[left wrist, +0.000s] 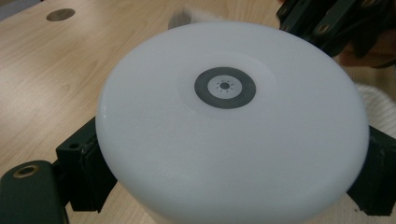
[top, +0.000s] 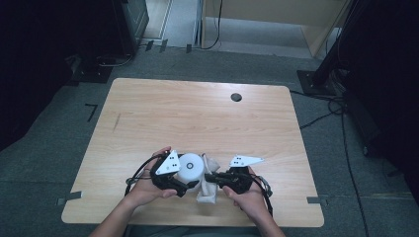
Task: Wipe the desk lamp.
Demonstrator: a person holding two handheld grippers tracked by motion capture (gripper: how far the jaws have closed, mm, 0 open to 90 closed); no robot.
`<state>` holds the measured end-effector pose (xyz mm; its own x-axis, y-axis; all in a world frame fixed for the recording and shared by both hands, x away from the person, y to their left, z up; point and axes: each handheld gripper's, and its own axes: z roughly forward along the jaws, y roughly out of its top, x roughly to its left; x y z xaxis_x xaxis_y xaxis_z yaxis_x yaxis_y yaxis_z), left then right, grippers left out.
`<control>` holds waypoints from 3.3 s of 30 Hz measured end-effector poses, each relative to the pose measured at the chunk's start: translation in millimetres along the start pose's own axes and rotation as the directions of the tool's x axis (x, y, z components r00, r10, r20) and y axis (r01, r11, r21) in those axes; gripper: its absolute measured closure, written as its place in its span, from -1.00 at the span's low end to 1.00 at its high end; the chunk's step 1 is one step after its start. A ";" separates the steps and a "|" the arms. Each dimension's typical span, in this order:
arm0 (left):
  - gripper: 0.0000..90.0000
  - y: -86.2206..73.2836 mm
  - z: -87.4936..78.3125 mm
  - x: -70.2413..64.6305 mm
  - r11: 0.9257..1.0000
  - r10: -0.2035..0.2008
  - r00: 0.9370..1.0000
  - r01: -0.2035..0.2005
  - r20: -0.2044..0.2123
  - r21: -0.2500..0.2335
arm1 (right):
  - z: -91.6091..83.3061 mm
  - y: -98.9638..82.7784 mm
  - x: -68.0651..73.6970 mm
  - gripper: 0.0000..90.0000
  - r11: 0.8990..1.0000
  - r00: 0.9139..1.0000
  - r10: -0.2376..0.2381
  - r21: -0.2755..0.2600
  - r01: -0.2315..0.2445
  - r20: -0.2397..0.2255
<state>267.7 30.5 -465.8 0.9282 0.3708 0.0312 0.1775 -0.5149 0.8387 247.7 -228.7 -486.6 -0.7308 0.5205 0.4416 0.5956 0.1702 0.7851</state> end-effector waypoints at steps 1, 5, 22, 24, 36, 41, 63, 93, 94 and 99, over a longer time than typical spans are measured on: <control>-0.81 0.0 0.0 0.0 1.000 0.000 1.000 0.000 0.000 0.000 | 4.4 -3.9 -4.8 0.89 0.999 1.000 0.019 0.028 -0.019 0.006; -0.81 -0.2 0.0 0.2 1.000 0.000 1.000 0.000 0.001 -0.001 | 18.9 -15.7 -18.0 0.89 0.992 0.997 0.066 0.104 -0.070 0.039; -0.81 -0.3 1.1 -0.3 1.000 0.005 1.000 -0.004 0.018 -0.008 | -16.8 22.5 11.7 0.89 0.997 0.999 -0.035 -0.074 0.035 0.000; -0.81 -0.2 1.4 -0.6 1.000 0.008 1.000 -0.008 0.022 -0.007 | -22.2 27.6 16.5 0.89 0.994 0.999 -0.052 -0.101 0.051 -0.006; -0.81 -0.4 1.5 -0.5 1.000 0.009 1.000 -0.009 0.024 -0.008 | 12.5 -6.9 -16.3 0.89 0.995 0.998 0.042 0.086 -0.046 0.042; -0.81 -0.2 1.4 -0.5 1.000 0.010 1.000 -0.009 0.022 -0.007 | 19.6 -12.7 -20.1 0.89 0.990 0.996 0.053 0.126 -0.061 0.069; -1.00 39.1 2.8 -37.6 0.960 -0.199 0.933 0.247 -0.301 0.130 | 14.0 -13.5 -26.1 0.88 0.991 0.993 0.027 0.123 -0.042 0.113; -0.80 16.0 -14.1 7.9 0.995 -0.008 1.000 0.006 0.018 0.103 | 8.4 -12.6 -31.4 0.88 0.993 0.991 0.032 0.112 -0.047 0.133; -0.80 14.9 -14.0 8.5 0.995 0.012 0.999 -0.015 0.031 0.101 | 8.5 -12.7 -31.4 0.88 0.993 0.991 0.031 0.112 -0.047 0.133; -0.80 12.1 -10.2 5.5 0.990 0.085 0.993 -0.094 0.077 0.110 | 8.9 -12.7 -31.8 0.88 0.992 0.991 0.032 0.113 -0.047 0.133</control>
<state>271.6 34.2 -449.9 0.9624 0.2649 0.0607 0.1247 -0.6290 0.7673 266.4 -240.0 -514.5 -0.6608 0.6323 0.4045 0.6630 0.2390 0.7094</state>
